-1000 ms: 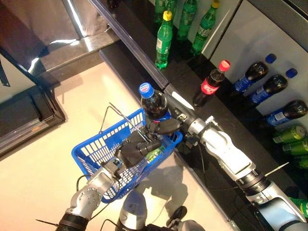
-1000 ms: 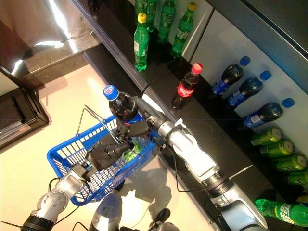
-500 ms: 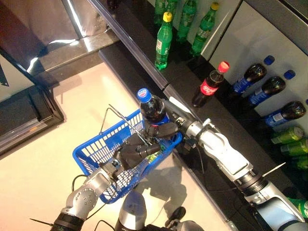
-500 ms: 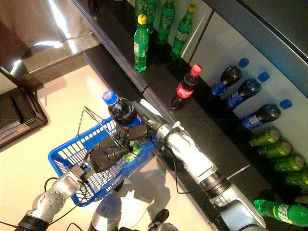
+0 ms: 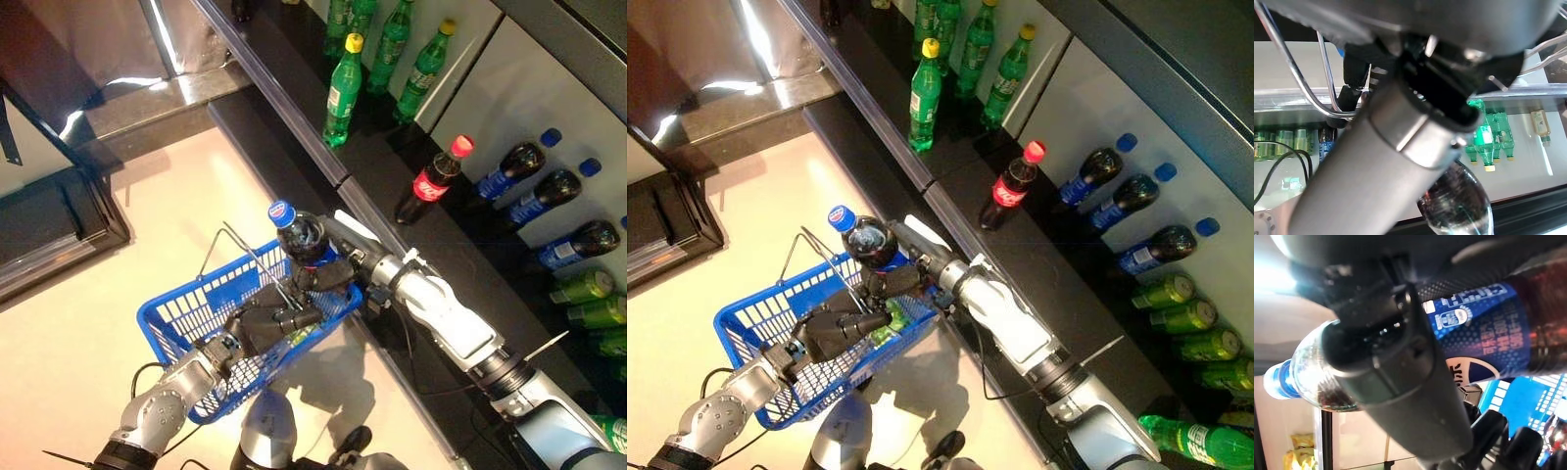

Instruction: Pick up the drink and place into the basket.

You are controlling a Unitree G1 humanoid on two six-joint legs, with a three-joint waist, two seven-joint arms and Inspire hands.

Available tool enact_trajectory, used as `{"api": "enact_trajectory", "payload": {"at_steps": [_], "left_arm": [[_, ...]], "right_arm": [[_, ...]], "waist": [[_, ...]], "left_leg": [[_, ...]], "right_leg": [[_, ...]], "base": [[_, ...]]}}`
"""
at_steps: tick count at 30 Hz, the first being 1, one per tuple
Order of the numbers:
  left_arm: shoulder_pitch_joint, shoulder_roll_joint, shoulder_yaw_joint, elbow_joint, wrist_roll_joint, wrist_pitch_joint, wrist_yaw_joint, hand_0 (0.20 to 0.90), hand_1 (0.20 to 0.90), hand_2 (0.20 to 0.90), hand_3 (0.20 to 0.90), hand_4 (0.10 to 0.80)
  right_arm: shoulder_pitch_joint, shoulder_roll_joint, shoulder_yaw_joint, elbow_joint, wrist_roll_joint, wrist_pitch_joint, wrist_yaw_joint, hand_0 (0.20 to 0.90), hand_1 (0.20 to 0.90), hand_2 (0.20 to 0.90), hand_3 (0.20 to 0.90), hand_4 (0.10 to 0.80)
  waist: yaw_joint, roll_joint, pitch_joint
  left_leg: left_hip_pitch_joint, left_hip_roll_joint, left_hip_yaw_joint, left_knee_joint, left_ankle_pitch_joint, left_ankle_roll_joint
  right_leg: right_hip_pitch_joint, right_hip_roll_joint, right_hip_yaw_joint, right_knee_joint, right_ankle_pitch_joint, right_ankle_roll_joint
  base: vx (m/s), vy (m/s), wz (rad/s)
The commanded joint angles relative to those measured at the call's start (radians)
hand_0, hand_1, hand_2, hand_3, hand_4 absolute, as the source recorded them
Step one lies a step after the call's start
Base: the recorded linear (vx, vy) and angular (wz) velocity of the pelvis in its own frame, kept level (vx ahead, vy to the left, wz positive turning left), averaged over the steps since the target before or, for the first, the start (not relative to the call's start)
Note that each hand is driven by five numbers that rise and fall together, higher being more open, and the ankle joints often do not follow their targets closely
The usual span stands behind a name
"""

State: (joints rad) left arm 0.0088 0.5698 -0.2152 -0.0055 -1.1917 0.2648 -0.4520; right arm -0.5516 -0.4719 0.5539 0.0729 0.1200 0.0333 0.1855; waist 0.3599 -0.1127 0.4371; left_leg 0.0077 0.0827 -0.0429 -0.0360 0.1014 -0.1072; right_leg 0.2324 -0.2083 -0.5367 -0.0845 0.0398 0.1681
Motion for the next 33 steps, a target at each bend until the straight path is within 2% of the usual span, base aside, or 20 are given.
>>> {"api": "enact_trajectory", "payload": {"at_steps": [1, 20, 27, 33], "left_arm": [[-0.217, -0.201, -0.127, -0.523, -0.147, -0.125, -0.402, 0.300, 0.300, 0.300, 0.200, 0.100], [-0.220, -0.209, -0.125, -0.544, -0.141, -0.125, -0.406, 0.300, 0.300, 0.300, 0.200, 0.100], [-0.219, -0.225, -0.134, -0.537, -0.133, -0.117, -0.409, 0.300, 0.300, 0.300, 0.200, 0.100], [-0.214, -0.219, -0.121, -0.540, -0.144, -0.114, -0.411, 0.300, 0.300, 0.300, 0.200, 0.100]], "right_arm": [[-0.038, 0.061, 0.188, 0.131, -0.113, -0.028, 0.005, 0.300, 0.300, 0.300, 0.200, 0.100], [-0.018, 0.086, 0.210, 0.063, -0.050, -0.011, 0.081, 0.300, 0.300, 0.300, 0.200, 0.100], [0.023, 0.130, 0.161, 0.109, 0.107, -0.006, 0.023, 0.300, 0.300, 0.300, 0.200, 0.100], [0.062, 0.160, 0.068, 0.146, 0.236, -0.037, -0.017, 0.300, 0.300, 0.300, 0.200, 0.100]], "waist": [[0.011, 0.022, -0.385], [0.008, 0.030, -0.391], [0.005, 0.035, -0.392], [-0.003, 0.043, -0.398]], "left_leg": [[0.024, -0.026, 0.011, -0.051, -0.016, 0.042], [0.023, -0.029, 0.009, -0.051, -0.013, 0.042], [0.028, -0.031, 0.007, -0.051, -0.015, 0.043], [0.031, -0.031, 0.013, -0.051, -0.016, 0.045]], "right_leg": [[-0.007, 0.024, -0.004, 0.035, -0.003, -0.039], [-0.008, 0.025, 0.003, 0.038, -0.007, -0.039], [-0.005, 0.026, 0.003, 0.041, -0.008, -0.041], [-0.007, 0.025, 0.004, 0.039, -0.004, -0.039]], "base": [[0.000, 0.000, 0.00], [0.000, 0.000, 0.00], [0.000, 0.000, 0.00], [0.000, 0.000, 0.00]]}}
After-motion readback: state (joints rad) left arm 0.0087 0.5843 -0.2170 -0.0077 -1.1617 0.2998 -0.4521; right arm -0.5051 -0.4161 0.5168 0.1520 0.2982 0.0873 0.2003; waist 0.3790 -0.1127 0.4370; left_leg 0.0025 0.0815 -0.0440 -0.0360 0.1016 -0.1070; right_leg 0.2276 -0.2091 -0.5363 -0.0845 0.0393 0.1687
